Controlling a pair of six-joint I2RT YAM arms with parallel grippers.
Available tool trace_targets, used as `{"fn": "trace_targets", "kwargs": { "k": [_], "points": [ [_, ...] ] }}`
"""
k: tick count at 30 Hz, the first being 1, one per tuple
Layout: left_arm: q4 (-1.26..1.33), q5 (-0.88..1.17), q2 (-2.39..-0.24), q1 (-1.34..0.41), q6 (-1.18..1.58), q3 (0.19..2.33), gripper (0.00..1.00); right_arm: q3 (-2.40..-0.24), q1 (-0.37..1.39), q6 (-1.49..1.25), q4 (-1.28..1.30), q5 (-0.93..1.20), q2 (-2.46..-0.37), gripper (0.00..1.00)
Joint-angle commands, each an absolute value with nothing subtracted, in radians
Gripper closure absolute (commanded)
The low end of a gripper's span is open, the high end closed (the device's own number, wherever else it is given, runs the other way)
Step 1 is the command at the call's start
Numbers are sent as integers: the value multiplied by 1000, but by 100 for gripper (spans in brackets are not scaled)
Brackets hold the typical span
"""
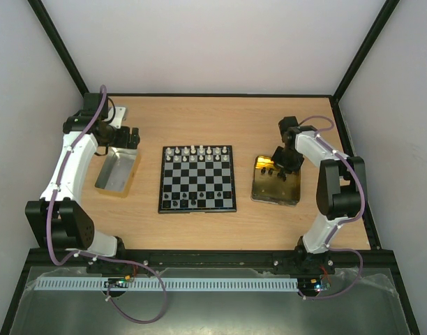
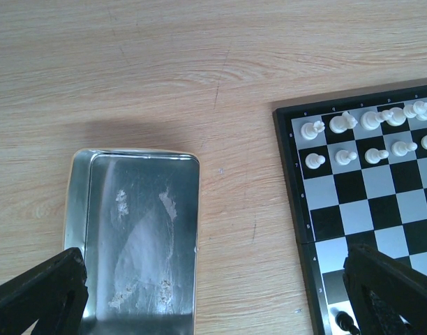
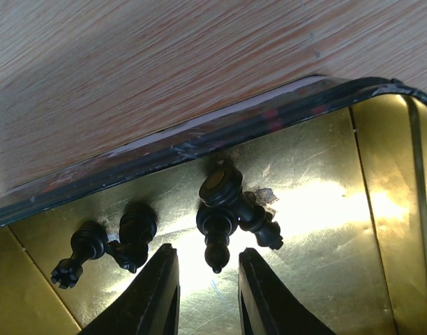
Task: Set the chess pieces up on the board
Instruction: Pick up the chess piece from the storage box.
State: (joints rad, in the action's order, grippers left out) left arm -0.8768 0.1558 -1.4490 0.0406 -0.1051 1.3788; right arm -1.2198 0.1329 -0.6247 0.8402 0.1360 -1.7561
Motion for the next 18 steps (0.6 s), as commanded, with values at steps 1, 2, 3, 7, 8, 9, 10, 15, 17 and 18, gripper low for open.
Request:
{"fn": "trace_targets", "kwargs": {
  "k": [1, 2, 3, 7, 8, 9, 10, 15, 17, 18],
  "points": [
    [-898, 144, -1453, 46, -114, 1390, 0, -1210, 123, -621, 828, 125, -1752, 78],
    [-899, 144, -1454, 46, -114, 1389, 0, -1211, 123, -621, 829, 123, -1754, 79],
    [-899, 144, -1456, 46, -114, 1389, 1, -1210, 122, -620, 828, 121, -1757, 80],
    [-897, 146, -1461, 46, -112, 1394, 0, -1202, 120, -618, 825, 120, -1760, 82],
    [-896, 146, -1464, 46, -112, 1395, 0, -1200, 121, -618, 825, 119, -1762, 82],
    [-897, 146, -1465, 46, -114, 1398, 1, -1198, 120, -618, 823, 117, -1764, 82],
    [-896, 147, -1467, 46, -112, 1398, 1, -1194, 120, -618, 823, 116, -1765, 82],
    [-894, 149, -1472, 46, -113, 1399, 1, -1189, 120, -616, 818, 117, -1774, 83],
    [-894, 149, -1472, 46, -114, 1398, 0, -1187, 120, -616, 815, 119, -1776, 83],
    [-894, 149, -1472, 47, -114, 1399, 1, -1187, 121, -616, 815, 119, -1778, 83]
  ]
}}
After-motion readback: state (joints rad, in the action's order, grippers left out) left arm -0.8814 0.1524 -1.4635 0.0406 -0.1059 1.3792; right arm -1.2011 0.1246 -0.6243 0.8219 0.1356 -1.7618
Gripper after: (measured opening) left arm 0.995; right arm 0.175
